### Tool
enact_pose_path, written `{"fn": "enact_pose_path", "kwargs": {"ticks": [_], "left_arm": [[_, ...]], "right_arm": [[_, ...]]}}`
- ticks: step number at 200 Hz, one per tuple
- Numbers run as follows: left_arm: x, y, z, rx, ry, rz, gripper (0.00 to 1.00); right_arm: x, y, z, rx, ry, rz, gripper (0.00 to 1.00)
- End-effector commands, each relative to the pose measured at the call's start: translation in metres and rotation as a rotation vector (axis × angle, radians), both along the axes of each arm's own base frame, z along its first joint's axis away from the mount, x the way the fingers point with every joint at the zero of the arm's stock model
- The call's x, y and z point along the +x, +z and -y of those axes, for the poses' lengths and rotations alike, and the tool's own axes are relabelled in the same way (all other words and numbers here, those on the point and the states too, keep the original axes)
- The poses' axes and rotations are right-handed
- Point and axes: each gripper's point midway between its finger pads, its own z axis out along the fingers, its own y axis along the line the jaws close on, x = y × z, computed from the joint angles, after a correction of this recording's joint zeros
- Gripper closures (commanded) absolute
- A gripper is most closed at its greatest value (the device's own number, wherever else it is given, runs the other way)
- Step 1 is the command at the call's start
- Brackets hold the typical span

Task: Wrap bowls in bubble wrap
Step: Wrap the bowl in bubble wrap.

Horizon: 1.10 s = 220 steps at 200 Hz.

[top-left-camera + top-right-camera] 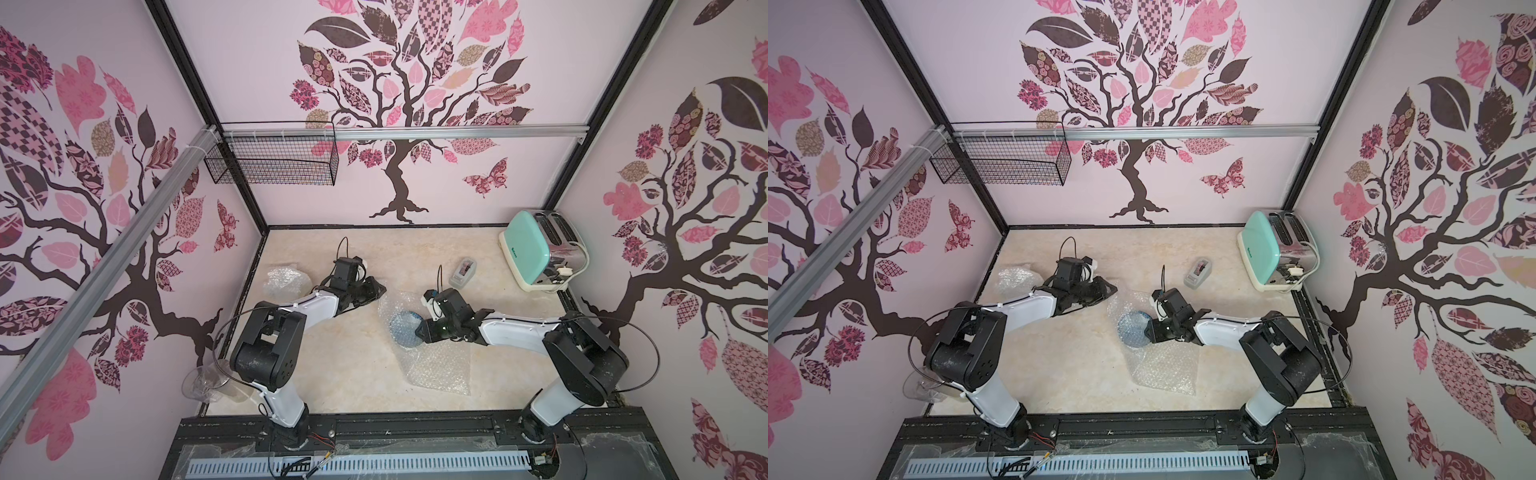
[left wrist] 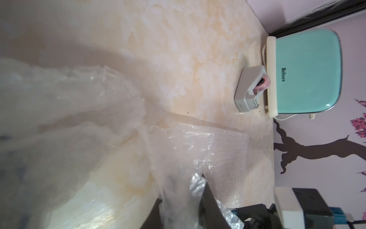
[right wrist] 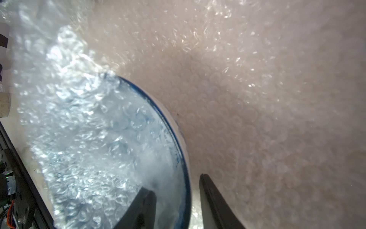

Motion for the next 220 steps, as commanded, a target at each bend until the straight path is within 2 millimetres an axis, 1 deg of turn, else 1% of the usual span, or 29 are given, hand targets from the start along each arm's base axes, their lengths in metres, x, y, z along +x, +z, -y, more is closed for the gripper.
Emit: {"fn": "enact_pose_path", "kwargs": {"ticks": [1,18,40,64,83,94,100,104,127,151,178,198,220], "left_arm": [[0.009,0.046,0.006,-0.045,-0.040,0.155,0.84],[0.002,0.059,0.010,-0.081,-0.070,0.192,0.85],[-0.011,0.067,0.015,-0.089,-0.113,0.217,0.85],[-0.031,0.070,0.021,-0.097,-0.157,0.229,0.86],[-0.051,0.073,0.027,-0.108,-0.201,0.237,0.88],[-0.063,0.071,0.032,-0.110,-0.222,0.231,0.88],[-0.071,0.068,0.036,-0.114,-0.240,0.222,0.89],[-0.073,0.074,0.040,-0.130,-0.255,0.247,0.90],[-0.104,0.068,0.055,-0.156,-0.329,0.243,0.92],[-0.132,0.055,0.067,-0.149,-0.398,0.225,0.92],[-0.156,0.027,0.076,-0.102,-0.453,0.169,0.93],[-0.163,0.007,0.074,-0.057,-0.454,0.133,0.93],[-0.159,-0.017,0.071,0.004,-0.443,0.082,0.93]], "right_arm": [[0.002,0.000,-0.003,-0.012,0.013,-0.014,0.62],[0.003,0.002,-0.007,0.000,0.017,-0.025,0.65],[0.007,0.002,-0.010,-0.005,0.012,-0.040,0.66],[0.010,-0.001,-0.012,-0.018,0.003,-0.052,0.68],[0.012,-0.001,-0.015,-0.009,0.001,-0.062,0.69],[0.013,0.000,-0.016,-0.005,-0.002,-0.062,0.70],[0.014,0.000,-0.016,-0.004,-0.005,-0.060,0.70],[0.014,0.001,-0.016,-0.004,-0.005,-0.058,0.71],[0.016,0.000,-0.017,-0.007,-0.010,-0.058,0.71],[0.017,-0.002,-0.017,-0.007,-0.016,-0.063,0.72],[0.019,0.003,-0.018,0.005,-0.024,-0.058,0.72],[0.021,0.005,-0.018,0.008,-0.031,-0.052,0.72],[0.022,0.010,-0.019,0.019,-0.037,-0.052,0.72]]}}
